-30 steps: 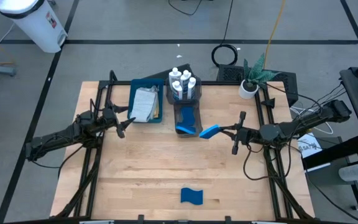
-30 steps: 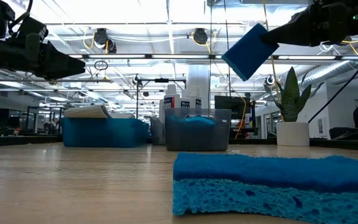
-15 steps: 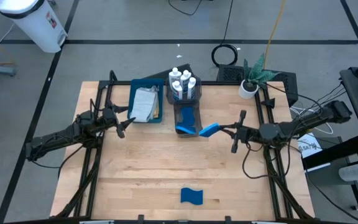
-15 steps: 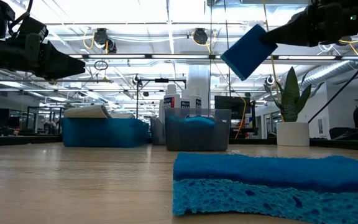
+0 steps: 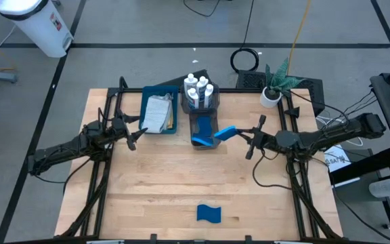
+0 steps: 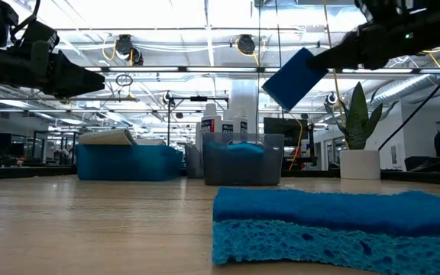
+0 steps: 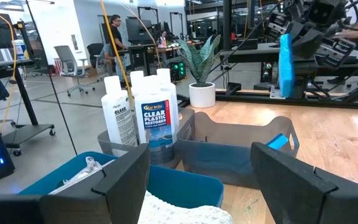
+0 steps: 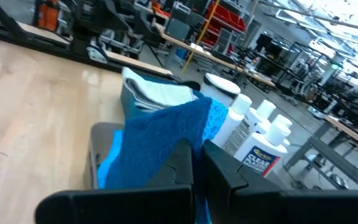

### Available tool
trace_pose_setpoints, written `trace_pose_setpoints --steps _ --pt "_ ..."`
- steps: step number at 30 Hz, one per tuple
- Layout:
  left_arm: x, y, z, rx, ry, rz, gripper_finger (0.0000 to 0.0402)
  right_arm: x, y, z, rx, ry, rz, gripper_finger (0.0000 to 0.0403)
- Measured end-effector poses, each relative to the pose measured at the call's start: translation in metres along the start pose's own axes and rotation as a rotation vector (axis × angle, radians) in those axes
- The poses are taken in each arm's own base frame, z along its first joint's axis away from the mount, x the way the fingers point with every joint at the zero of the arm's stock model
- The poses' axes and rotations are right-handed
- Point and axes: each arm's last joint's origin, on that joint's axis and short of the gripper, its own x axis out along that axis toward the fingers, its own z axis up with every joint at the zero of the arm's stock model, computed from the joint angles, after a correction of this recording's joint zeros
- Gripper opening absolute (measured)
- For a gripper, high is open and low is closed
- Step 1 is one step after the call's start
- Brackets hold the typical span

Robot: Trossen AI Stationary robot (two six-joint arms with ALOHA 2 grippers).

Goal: Pick & Place Kitchen Items
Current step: Put the blue sponge into the bottom black bin

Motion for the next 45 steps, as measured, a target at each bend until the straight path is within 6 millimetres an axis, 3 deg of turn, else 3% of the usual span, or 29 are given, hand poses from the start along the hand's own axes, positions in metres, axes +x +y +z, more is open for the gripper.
trace_pose_setpoints --steps 10,17,28,36,45 --pt "0.0 0.0 0.0 0.0 0.0 0.0 0.0283 0.019 0.001 -0.01 -0.009 0.047 -0.051 0.0" --pt "0.0 0.0 0.0 0.0 0.0 0.0 0.0283 0.032 0.001 -0.016 0.001 0.012 0.033 0.0" --pt "0.0 0.0 0.0 0.0 0.0 0.0 0.0283 0.054 -0.016 -0.01 0.018 -0.039 0.105 0.0" --pt "0.0 0.0 0.0 0.0 0.0 0.0 0.0283 0.077 -0.034 0.003 0.002 0.068 0.142 0.0" --pt "0.0 0.0 0.0 0.0 0.0 0.0 0.0283 0.103 -0.035 -0.003 -0.084 0.198 0.169 0.0"
